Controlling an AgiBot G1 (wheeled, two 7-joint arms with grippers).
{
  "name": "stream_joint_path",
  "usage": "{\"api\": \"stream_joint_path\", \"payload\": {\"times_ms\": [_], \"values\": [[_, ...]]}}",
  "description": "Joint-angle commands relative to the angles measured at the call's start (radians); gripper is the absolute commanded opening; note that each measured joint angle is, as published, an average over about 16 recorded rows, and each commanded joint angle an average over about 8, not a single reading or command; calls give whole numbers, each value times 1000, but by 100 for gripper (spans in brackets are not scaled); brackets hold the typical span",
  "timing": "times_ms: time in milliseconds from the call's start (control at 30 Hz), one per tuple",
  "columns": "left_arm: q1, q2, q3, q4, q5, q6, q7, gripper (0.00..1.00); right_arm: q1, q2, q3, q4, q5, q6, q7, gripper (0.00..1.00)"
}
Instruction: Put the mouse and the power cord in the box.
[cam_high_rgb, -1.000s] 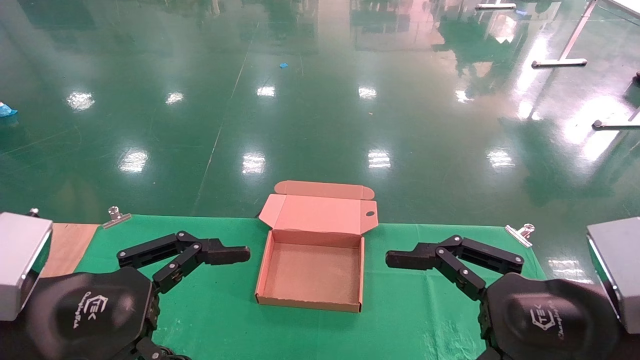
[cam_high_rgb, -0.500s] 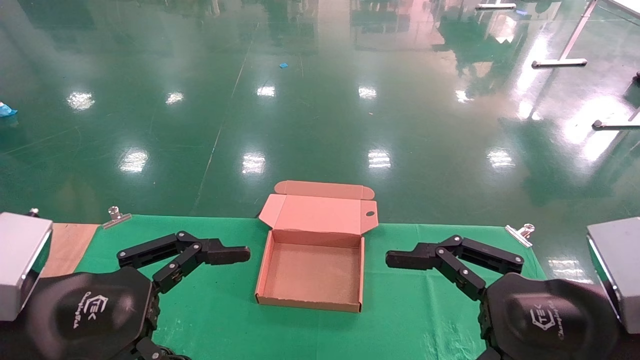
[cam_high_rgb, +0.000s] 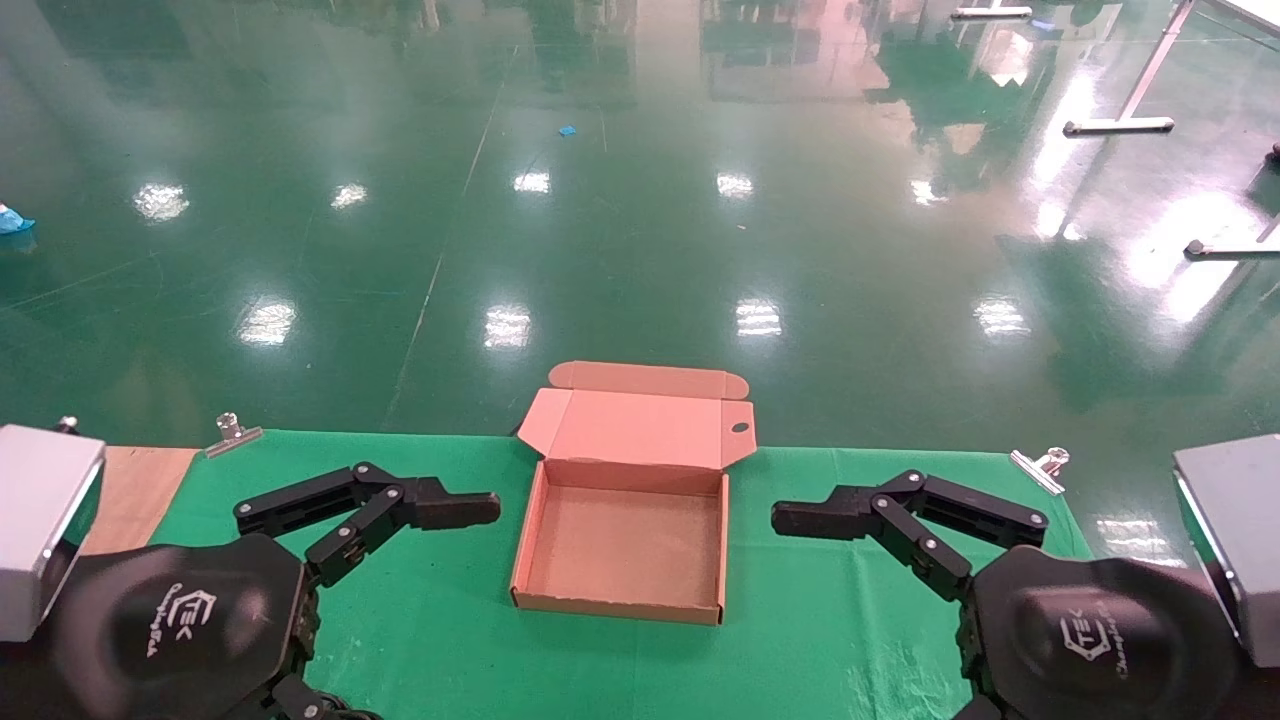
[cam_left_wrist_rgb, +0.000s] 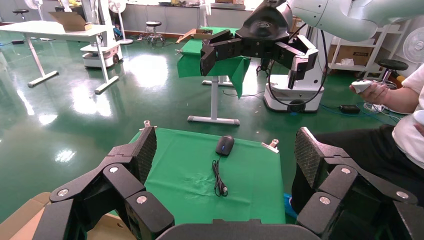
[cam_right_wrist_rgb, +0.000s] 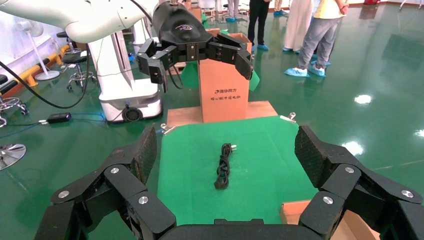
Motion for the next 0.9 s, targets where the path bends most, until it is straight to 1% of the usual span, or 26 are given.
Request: {"api": "stream_joint_path", "payload": {"times_ms": [33,133,233,367,500,600,700,900], "values": [[1,1,-1,0,-3,0,-1,100,0,0,0,-1,0,0,0,100],[-2,-4,2,-2,9,1,0,100,3,-2,-4,2,-7,0,-1,100],[-11,-9,12,-6,32,9,2,100,19,-2,-20,11,-44,-6,4,100],[-40,-9,38,-10,93,30,13,100,77,0,-70,28,-145,-33,23,100],[-92,2,77,-10,189,51,41,100,169,4,-146,43,-271,-70,42,100],[-145,13,115,-5,284,62,73,100,256,4,-230,51,-372,-89,42,100],[-201,25,160,12,390,70,112,100,354,-4,-339,55,-477,-96,34,100],[-299,65,269,84,607,75,205,100,556,-45,-602,50,-689,-100,16,100]]}}
